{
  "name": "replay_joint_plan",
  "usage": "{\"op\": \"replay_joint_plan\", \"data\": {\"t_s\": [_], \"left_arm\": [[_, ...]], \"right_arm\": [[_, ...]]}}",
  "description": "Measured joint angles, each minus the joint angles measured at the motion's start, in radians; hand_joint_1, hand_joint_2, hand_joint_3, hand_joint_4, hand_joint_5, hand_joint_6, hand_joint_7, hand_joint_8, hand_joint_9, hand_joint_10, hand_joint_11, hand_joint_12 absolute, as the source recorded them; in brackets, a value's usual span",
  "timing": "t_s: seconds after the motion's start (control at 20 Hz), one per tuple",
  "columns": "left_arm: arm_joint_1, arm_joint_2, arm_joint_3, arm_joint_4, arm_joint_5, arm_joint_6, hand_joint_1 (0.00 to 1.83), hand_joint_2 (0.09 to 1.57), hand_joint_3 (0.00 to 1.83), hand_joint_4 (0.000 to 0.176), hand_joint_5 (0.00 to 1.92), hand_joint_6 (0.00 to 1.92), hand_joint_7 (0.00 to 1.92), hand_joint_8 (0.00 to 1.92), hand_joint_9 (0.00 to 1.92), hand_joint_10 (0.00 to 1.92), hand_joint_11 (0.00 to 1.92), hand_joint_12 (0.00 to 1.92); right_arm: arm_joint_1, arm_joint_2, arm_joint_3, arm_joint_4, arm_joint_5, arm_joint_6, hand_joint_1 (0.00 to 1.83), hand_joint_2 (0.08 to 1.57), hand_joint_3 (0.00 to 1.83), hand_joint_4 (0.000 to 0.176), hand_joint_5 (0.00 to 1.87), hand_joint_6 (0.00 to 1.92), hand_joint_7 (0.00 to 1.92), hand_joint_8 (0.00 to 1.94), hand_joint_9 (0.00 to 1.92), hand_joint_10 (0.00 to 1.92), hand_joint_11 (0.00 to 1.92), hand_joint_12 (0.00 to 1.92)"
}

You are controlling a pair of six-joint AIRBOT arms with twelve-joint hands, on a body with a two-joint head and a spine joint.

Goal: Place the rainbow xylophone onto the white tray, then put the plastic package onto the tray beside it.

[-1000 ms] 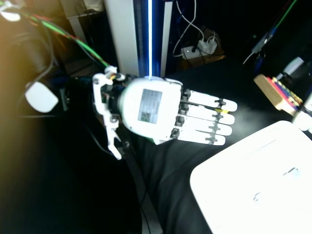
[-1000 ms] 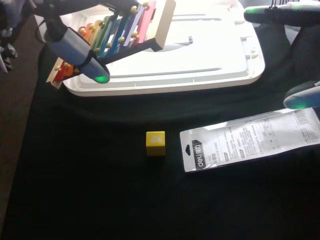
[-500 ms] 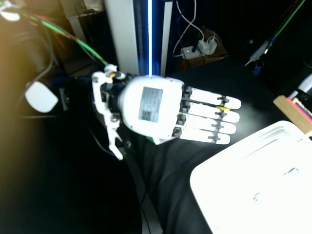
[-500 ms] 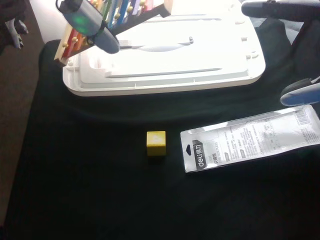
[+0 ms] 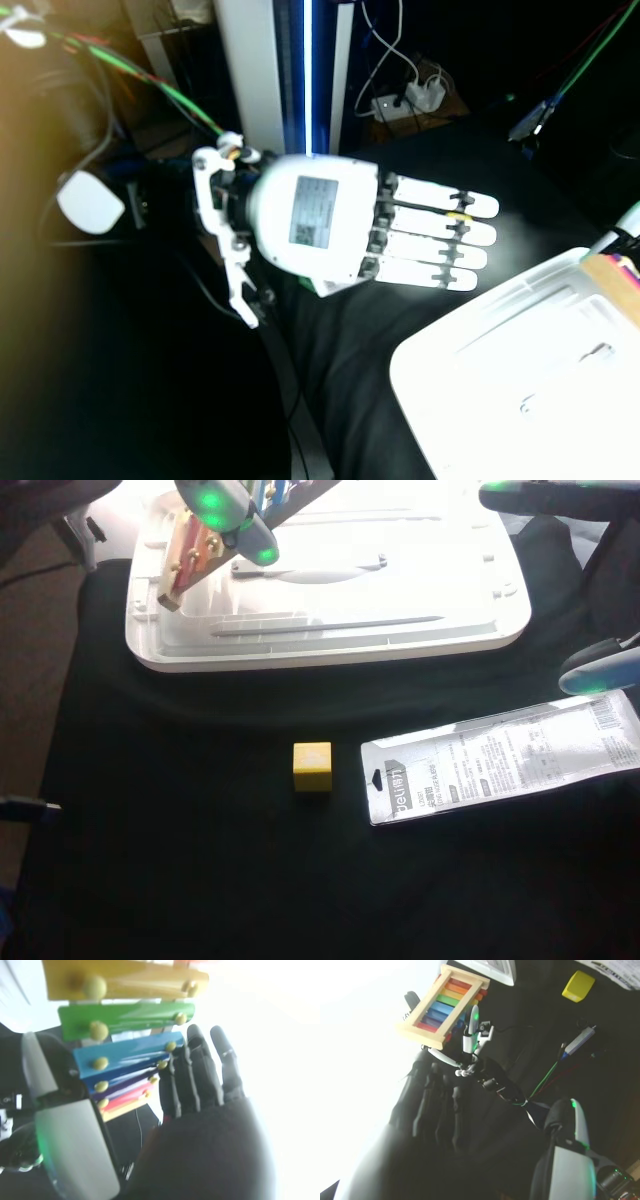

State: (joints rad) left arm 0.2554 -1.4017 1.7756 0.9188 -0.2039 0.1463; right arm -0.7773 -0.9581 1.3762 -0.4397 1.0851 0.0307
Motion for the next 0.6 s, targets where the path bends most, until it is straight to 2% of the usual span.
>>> {"op": "replay_joint_plan", "data": {"t_s": [0.1, 0.15, 0.25, 0.3, 0.35, 0.5, 0.6], "left_arm": [[0.000, -0.018, 0.023, -0.007, 0.005, 0.000, 1.23, 0.94, 0.00, 0.011, 0.62, 0.00, 0.61, 0.02, 0.50, 0.02, 0.00, 0.89], [0.002, -0.028, 0.033, -0.012, 0.007, 0.000, 1.27, 0.96, 0.00, 0.000, 0.60, 0.00, 0.65, 0.01, 0.55, 0.02, 0.01, 0.93], [0.016, -0.044, 0.054, -0.030, 0.014, 0.000, 1.28, 0.95, 0.00, 0.000, 0.60, 0.00, 0.67, 0.00, 0.61, 0.01, 0.16, 0.82], [0.020, -0.050, 0.059, -0.030, 0.022, 0.000, 1.27, 0.94, 0.00, 0.000, 0.61, 0.00, 0.67, 0.00, 0.60, 0.00, 0.16, 0.75], [0.029, -0.056, 0.068, -0.033, 0.024, 0.001, 1.25, 0.95, 0.00, 0.000, 0.62, 0.00, 0.68, 0.00, 0.60, 0.00, 0.14, 0.73], [0.057, -0.093, 0.114, -0.078, 0.027, 0.001, 1.21, 0.96, 0.00, 0.000, 0.61, 0.01, 0.65, 0.01, 0.60, 0.01, 0.17, 0.68], [0.074, -0.122, 0.151, -0.115, 0.031, 0.000, 1.17, 0.92, 0.00, 0.000, 0.64, 0.01, 0.66, 0.00, 0.66, 0.01, 0.23, 0.68]], "right_arm": [[0.000, -0.005, 0.002, 0.002, 0.007, 0.000, 1.01, 0.82, 0.00, 0.000, 0.31, 0.01, 0.32, 0.01, 0.33, 0.01, 0.33, 0.13], [0.000, -0.008, 0.002, -0.001, 0.009, 0.000, 1.01, 0.82, 0.00, 0.004, 0.31, 0.01, 0.32, 0.01, 0.32, 0.00, 0.33, 0.13], [0.000, -0.011, 0.007, -0.007, 0.009, 0.000, 1.01, 0.81, 0.00, 0.015, 0.31, 0.01, 0.31, 0.00, 0.31, 0.00, 0.33, 0.13], [0.000, -0.010, 0.007, -0.006, 0.009, 0.000, 1.01, 0.81, 0.00, 0.016, 0.31, 0.01, 0.32, 0.00, 0.31, 0.00, 0.33, 0.13], [0.000, -0.010, 0.008, -0.003, 0.009, 0.000, 1.00, 0.81, 0.00, 0.010, 0.31, 0.01, 0.33, 0.01, 0.32, 0.01, 0.34, 0.13], [0.000, -0.010, 0.007, -0.003, 0.010, 0.000, 0.98, 0.81, 0.00, 0.017, 0.32, 0.01, 0.34, 0.01, 0.33, 0.01, 0.34, 0.13], [0.000, -0.010, 0.008, -0.005, 0.010, 0.000, 0.95, 0.81, 0.00, 0.014, 0.33, 0.01, 0.34, 0.01, 0.35, 0.01, 0.35, 0.13]]}}
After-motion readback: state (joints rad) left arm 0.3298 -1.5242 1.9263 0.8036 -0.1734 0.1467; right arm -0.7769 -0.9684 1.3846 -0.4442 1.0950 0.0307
